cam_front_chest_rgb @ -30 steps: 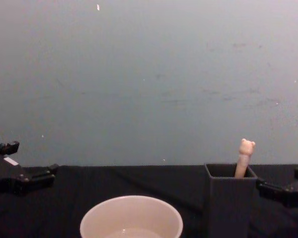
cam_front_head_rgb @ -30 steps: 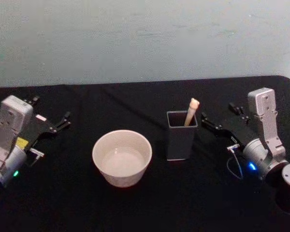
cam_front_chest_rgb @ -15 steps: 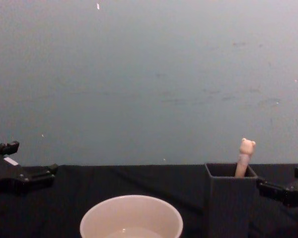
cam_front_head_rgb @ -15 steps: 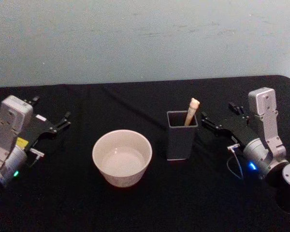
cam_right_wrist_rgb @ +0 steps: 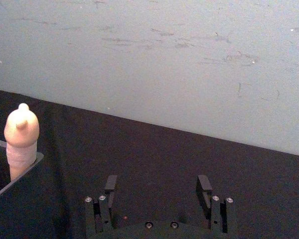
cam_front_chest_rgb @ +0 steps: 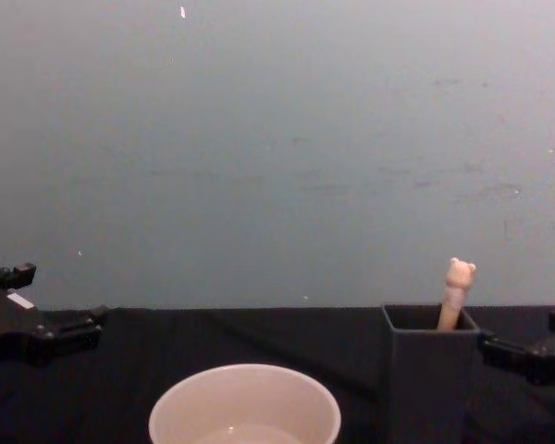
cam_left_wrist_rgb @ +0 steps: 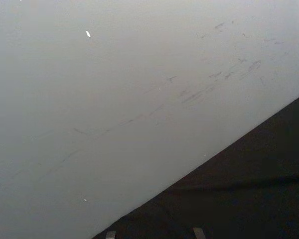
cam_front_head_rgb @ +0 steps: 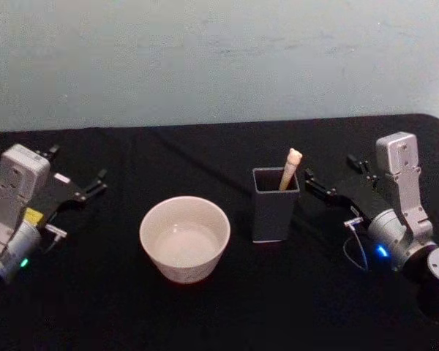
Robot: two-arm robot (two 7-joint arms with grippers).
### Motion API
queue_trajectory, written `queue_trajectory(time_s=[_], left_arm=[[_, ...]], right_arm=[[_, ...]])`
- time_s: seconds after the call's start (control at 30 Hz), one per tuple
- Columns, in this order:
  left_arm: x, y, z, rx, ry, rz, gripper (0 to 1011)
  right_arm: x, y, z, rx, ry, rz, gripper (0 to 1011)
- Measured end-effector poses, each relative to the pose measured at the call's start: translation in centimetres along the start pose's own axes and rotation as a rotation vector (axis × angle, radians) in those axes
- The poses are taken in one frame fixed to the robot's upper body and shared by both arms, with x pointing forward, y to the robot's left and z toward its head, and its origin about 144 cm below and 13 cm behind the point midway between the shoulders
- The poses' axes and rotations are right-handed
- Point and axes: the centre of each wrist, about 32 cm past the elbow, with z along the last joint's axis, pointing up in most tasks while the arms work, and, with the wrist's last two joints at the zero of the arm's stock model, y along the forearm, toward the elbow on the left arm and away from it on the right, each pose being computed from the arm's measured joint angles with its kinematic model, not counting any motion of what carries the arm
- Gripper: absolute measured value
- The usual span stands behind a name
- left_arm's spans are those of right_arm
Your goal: Pick up the stirring spoon with one hand, stir inside the cup, then place it back in its original position.
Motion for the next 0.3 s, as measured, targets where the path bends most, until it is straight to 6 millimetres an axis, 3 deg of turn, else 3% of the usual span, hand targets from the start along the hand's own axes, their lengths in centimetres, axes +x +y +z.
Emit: queue_trajectory(time_s=[0.3], left_arm=[[0.00, 0.00, 0.00, 0.000, 0.000, 0.000, 1001]], right_arm=[[0.00, 0.00, 0.00, 0.000, 0.000, 0.000, 1002]])
